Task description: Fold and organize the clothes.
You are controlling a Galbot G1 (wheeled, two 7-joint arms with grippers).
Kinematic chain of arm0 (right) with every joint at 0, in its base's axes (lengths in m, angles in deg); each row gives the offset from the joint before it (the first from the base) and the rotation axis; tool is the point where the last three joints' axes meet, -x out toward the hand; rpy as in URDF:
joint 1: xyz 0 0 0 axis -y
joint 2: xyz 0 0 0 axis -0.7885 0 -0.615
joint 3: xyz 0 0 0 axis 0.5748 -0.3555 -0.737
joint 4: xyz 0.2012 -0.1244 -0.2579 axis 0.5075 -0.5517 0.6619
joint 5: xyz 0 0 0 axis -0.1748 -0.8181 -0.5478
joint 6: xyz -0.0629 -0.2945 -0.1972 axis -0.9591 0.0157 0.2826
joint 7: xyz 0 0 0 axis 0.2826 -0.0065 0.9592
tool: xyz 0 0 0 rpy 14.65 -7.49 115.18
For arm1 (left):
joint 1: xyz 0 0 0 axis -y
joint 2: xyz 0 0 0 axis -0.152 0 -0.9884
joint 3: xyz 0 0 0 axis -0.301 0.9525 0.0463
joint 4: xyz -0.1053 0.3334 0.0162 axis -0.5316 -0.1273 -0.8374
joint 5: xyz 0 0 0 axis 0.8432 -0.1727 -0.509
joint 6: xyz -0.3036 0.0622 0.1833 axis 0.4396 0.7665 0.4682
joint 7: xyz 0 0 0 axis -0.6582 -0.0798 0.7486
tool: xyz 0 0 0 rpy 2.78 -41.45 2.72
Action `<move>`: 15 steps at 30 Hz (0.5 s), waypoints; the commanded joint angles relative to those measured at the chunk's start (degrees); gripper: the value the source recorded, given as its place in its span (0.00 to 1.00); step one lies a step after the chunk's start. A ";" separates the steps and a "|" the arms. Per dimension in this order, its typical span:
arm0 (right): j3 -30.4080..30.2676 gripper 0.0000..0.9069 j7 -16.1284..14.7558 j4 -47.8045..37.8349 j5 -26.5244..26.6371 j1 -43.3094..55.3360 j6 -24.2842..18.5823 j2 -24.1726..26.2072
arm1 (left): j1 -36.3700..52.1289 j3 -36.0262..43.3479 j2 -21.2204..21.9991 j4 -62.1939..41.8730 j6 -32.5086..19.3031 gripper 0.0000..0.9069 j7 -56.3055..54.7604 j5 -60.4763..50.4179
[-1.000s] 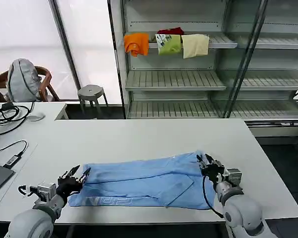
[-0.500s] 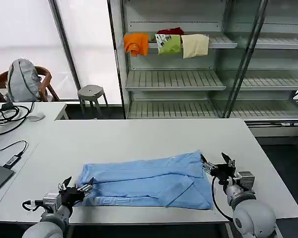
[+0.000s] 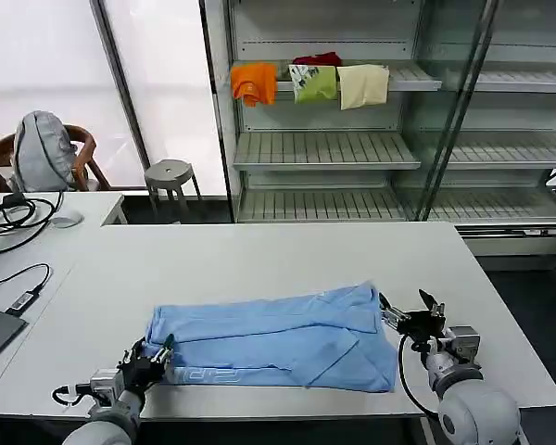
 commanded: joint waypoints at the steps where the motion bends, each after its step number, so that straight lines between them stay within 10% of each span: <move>1: 0.01 1.00 0.03 0.36 -0.43 -0.48 0.07 -0.10 | 0.39 1.67 0.20 -1.49 1.06 0.02 -1.54 2.04; 15: -0.45 1.00 -0.20 0.17 -1.22 -0.43 -0.05 -0.41 | -0.51 -8.88 -4.49 -5.27 1.26 0.02 1.93 -3.43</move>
